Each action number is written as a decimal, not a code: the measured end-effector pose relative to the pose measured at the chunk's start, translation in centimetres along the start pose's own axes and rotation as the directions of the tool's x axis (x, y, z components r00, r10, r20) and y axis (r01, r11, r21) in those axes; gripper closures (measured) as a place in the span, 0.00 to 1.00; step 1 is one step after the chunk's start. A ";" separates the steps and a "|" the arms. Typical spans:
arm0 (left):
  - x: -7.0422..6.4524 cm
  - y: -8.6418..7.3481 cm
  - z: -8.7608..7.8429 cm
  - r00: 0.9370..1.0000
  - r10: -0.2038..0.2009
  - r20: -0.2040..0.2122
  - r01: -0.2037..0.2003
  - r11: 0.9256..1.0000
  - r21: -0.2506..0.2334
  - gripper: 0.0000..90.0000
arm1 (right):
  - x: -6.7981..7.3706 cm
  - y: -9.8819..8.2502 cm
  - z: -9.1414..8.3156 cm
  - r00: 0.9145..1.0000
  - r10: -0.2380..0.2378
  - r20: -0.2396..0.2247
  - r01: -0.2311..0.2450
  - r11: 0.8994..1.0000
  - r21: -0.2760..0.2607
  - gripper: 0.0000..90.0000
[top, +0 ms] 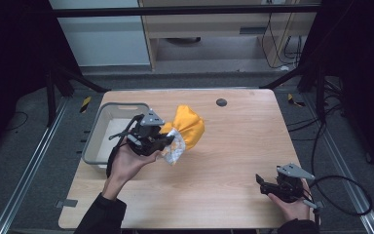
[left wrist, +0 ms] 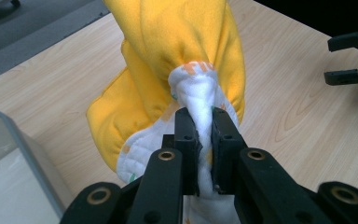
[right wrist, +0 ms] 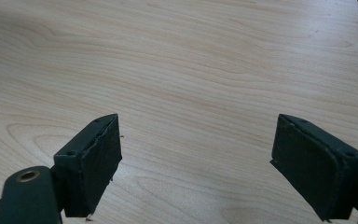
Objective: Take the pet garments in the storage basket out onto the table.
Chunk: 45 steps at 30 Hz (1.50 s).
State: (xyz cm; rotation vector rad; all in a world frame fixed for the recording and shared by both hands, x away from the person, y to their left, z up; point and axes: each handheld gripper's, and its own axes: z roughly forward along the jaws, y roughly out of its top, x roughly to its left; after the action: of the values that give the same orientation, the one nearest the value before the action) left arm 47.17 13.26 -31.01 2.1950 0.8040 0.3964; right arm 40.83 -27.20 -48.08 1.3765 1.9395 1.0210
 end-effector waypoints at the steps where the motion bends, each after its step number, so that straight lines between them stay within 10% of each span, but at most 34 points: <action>1: -0.2 0.0 0.2 1.000 0.003 0.002 -0.003 1.000 0.004 0.92 | 0.0 0.0 0.0 1.000 0.000 0.000 0.000 1.000 0.000 0.17; 45: -4.7 -4.1 10.1 0.989 0.062 0.135 -0.085 0.981 0.175 0.92 | -0.2 -0.1 -0.2 1.000 0.014 0.003 -0.014 1.000 0.005 0.17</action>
State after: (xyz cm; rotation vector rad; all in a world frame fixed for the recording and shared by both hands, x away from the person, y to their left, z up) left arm 46.95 6.79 -40.98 2.3974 0.7136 0.2214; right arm 40.70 -27.47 -48.10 1.3953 1.9343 1.0201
